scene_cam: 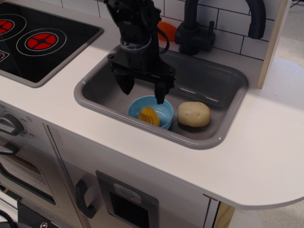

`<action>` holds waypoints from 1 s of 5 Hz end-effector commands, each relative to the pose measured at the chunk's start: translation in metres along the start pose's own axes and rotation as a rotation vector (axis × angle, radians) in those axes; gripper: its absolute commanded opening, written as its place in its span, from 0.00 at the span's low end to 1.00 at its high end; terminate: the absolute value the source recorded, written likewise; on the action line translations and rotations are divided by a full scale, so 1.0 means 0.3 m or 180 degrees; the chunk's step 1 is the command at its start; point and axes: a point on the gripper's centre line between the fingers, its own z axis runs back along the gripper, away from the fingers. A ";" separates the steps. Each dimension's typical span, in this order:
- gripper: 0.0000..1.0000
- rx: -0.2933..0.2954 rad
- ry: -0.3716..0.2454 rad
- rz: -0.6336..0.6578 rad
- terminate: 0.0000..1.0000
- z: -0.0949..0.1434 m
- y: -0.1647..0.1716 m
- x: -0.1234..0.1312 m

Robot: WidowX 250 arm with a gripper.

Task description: Take corn out of bowl sink

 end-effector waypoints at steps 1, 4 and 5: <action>1.00 0.0056 0.0030 -0.0064 0.00 -0.036 -0.011 -0.007; 1.00 0.0105 0.0102 -0.0112 0.00 -0.083 -0.028 -0.036; 1.00 0.0120 0.0061 -0.0111 0.00 -0.085 -0.028 -0.036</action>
